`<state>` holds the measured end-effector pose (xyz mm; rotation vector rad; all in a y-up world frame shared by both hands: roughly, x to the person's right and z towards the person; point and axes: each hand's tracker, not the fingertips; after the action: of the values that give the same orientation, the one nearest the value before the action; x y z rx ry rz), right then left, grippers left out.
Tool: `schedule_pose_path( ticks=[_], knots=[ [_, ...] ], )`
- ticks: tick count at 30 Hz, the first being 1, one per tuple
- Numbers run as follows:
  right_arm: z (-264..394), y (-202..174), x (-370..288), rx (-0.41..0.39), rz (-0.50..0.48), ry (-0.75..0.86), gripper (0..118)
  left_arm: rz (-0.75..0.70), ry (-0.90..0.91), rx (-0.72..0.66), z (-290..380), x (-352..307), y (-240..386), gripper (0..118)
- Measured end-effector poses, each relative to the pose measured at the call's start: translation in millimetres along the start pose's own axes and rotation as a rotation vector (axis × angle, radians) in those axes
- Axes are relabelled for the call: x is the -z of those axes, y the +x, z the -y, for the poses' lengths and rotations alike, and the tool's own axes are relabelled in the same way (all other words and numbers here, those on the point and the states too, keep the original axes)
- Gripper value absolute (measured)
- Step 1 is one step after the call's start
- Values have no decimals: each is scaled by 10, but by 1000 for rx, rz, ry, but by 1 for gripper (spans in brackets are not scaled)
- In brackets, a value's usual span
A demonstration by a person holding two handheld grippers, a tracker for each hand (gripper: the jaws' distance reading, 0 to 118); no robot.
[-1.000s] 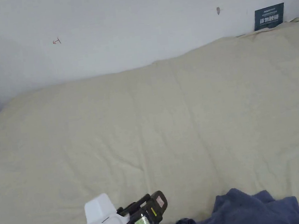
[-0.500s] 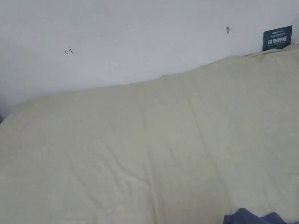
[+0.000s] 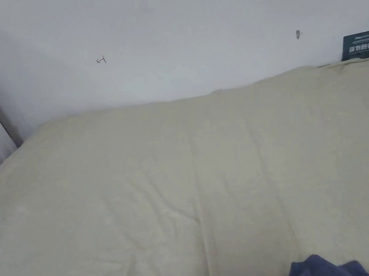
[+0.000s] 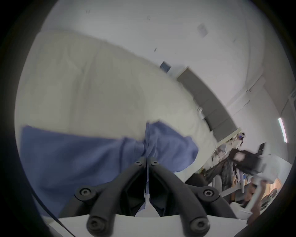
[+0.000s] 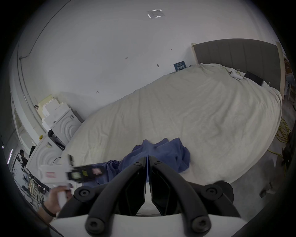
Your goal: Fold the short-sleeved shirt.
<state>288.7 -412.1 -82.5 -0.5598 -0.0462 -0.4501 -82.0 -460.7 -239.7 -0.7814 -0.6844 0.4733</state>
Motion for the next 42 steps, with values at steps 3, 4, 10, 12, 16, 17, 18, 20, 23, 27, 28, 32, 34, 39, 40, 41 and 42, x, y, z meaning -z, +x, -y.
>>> schedule_pose_path(
  ticks=[3, 4, 10, 12, 16, 17, 18, 20, 23, 27, 28, 32, 34, 39, 40, 41, 42],
  knots=[
    [15, -43, 62, 1, -27, -17, 2, -47, 100, -105, -134, -501, -468, 67],
    [25, -56, 71, 1, -30, -17, 2, -61, 110, -138, -151, -608, -632, 73],
    [63, -83, 75, -1, -37, -35, 2, -97, 34, -395, 61, -591, -1443, 96],
    [68, -73, 69, 7, -27, -40, 2, -34, -12, -428, 150, -395, -1509, 95],
    [66, -60, 37, 17, -17, -42, 2, 85, 23, -484, 165, -199, -1451, 85],
    [70, -58, 28, 18, -14, -40, 2, 104, -10, -508, 176, -133, -1447, 67],
    [68, -56, 26, 19, -12, -40, 2, 87, -23, -487, 193, -82, -1436, 47],
    [60, -55, 20, 16, -8, -41, 2, 8, -6, -465, 217, -74, -1423, 20],
    [62, -43, 11, 17, -3, -40, 2, 26, 41, -557, 197, -178, -1499, 14],
    [52, -42, 19, 22, -6, -41, 2, 60, 109, -550, 70, -538, -1654, 13],
    [51, -42, 25, 22, -7, -41, 2, 33, 134, -525, -67, -744, -1175, 13],
    [71, -12, 104, 38, -25, -41, 2, -179, 129, -319, -412, -1354, -1472, 13],
    [99, -8, 148, 49, -32, -46, 2, -203, 146, -290, -570, -1556, -1353, 13],
    [163, -6, 195, 73, -50, -63, 2, -168, 157, -164, -765, -1327, -565, 13],
    [167, -7, 189, 70, -51, -66, 2, -155, 140, -133, -751, -1142, -358, 13],
    [181, 4, 176, 64, -50, -67, 2, -184, 123, -100, -711, -933, -159, 13],
    [187, 12, 147, 60, -44, -66, 2, -206, 93, -69, -658, -711, 21, 13]
  ],
)
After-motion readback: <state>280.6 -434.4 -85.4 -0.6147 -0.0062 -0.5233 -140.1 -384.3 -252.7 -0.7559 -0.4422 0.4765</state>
